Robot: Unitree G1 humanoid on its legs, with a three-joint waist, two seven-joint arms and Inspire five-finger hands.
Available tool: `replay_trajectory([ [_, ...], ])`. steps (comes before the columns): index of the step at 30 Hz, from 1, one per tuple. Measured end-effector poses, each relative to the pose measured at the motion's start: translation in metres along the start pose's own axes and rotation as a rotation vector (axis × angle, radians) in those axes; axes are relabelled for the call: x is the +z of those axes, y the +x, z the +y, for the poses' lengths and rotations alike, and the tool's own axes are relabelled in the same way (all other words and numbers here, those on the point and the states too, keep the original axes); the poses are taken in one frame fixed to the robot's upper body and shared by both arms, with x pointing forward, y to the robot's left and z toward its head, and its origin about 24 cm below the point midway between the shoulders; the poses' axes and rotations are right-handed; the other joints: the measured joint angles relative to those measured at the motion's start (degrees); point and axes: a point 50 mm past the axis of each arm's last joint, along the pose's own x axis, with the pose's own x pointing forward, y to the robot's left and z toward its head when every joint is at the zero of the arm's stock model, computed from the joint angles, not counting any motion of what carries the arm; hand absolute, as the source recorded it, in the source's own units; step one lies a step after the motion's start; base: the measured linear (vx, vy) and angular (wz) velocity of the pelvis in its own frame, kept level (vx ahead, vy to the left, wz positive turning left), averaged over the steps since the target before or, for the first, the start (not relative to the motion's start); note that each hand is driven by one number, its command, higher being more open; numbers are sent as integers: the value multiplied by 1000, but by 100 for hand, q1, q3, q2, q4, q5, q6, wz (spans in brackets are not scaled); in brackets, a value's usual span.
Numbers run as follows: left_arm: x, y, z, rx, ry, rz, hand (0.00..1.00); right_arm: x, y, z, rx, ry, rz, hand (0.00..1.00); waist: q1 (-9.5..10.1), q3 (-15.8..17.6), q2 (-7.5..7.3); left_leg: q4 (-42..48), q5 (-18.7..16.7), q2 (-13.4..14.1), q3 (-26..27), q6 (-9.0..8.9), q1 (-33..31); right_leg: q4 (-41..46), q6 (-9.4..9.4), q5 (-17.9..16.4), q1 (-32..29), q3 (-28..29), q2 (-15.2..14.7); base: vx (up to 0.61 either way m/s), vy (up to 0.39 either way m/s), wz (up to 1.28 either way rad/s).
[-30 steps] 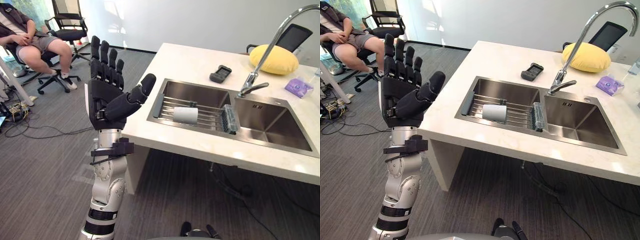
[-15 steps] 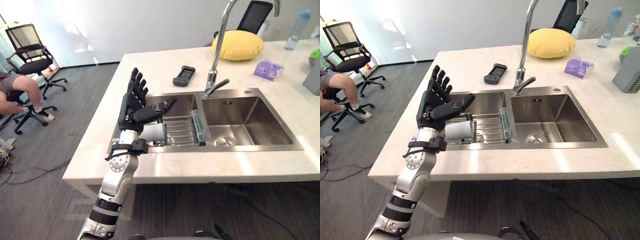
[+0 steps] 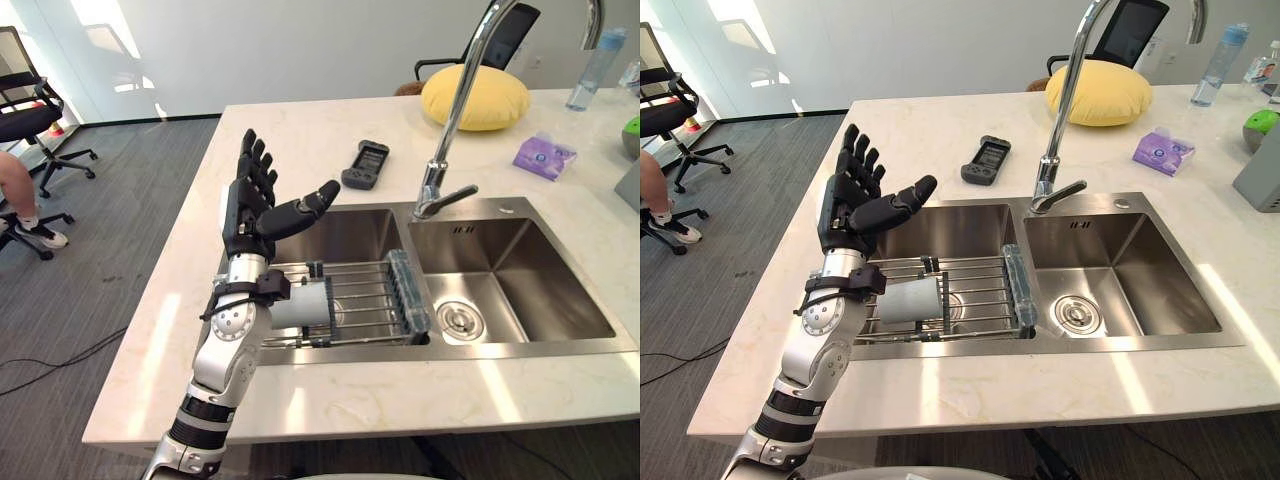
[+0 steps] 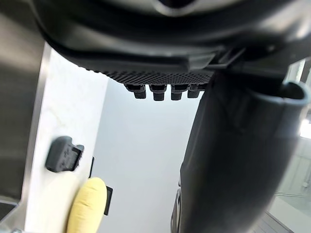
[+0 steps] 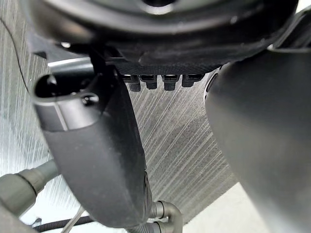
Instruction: Walk over to the sink, pick up the cup, carry it to the dishwasher, place the cup inside the dishwasher, then close the dishwasher door
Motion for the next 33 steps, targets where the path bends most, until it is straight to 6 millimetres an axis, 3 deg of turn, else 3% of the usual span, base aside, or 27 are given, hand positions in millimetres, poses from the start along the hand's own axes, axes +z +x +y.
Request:
replay_trajectory([
  [4,-7,-4,4,-4,26,29,100,-3,-1,-4,-17,15,17,100,14,-20,-32,-94,1,-27,-101,3,57,109,63,37,-4,-69,-14,63,25,14],
  [7,-13,-10,5,-69,68,50,100,-4,-1,-7,-31,-13,35,100,11,-26,8,-176,-3,37,-212,4,185,1108,78,29,-392,-210,-39,25,54,15],
  [9,-16,-14,0,-166,134,53,100,-2,-1,-8,-35,-27,39,100,-2,16,-39,-212,-41,-30,-363,57,359,2332,98,40,-832,-374,-295,22,73,30],
  [10,-17,-15,0,-188,148,54,100,-1,-1,-9,-40,-29,39,100,-5,25,-31,-222,-65,-53,-382,90,422,2554,130,62,-880,-428,-374,39,51,23],
  [12,-16,-17,-2,-280,230,48,100,1,-1,-10,-54,-34,33,100,14,59,88,-183,-194,-63,-422,102,510,2905,104,-237,-1032,-627,-701,30,57,10],
  [14,-13,-18,0,-343,294,26,100,8,0,-9,-54,-41,15,100,-3,61,93,-136,-263,-19,-481,93,441,2628,175,-255,-1228,-554,-897,20,9,14],
  [15,-11,-18,1,-381,320,15,100,8,-1,-10,-56,-42,20,100,-12,48,69,-87,-282,4,-539,33,398,2148,284,-65,-1233,-472,-912,37,-48,23],
  [17,-6,-18,5,-421,348,-10,100,3,-2,-12,-63,-38,41,100,7,-29,-73,13,-319,-20,-597,-36,365,1317,402,691,-1194,-440,-955,115,-153,20],
  [19,3,-20,5,-475,352,-41,100,4,-3,-19,-93,-33,65,100,73,-79,17,103,-321,107,-611,-87,247,423,460,695,-774,-646,-740,144,-231,2],
  [22,19,-22,1,-586,369,-86,100,8,-1,-19,-95,27,55,100,97,-70,32,104,-330,229,-613,-195,159,-193,575,775,-559,-710,-547,75,-172,-11],
  [27,28,-29,-6,-783,423,-92,100,15,-3,-25,-111,66,33,100,97,-83,55,96,-356,306,-620,-261,164,-461,539,838,-453,-731,-429,27,-60,-2],
  [33,30,-30,4,-883,489,-2,100,12,-3,-28,-112,91,43,100,141,-84,67,-4,-303,199,-614,-205,87,-739,594,1032,-434,-731,-464,-5,2,0],
])
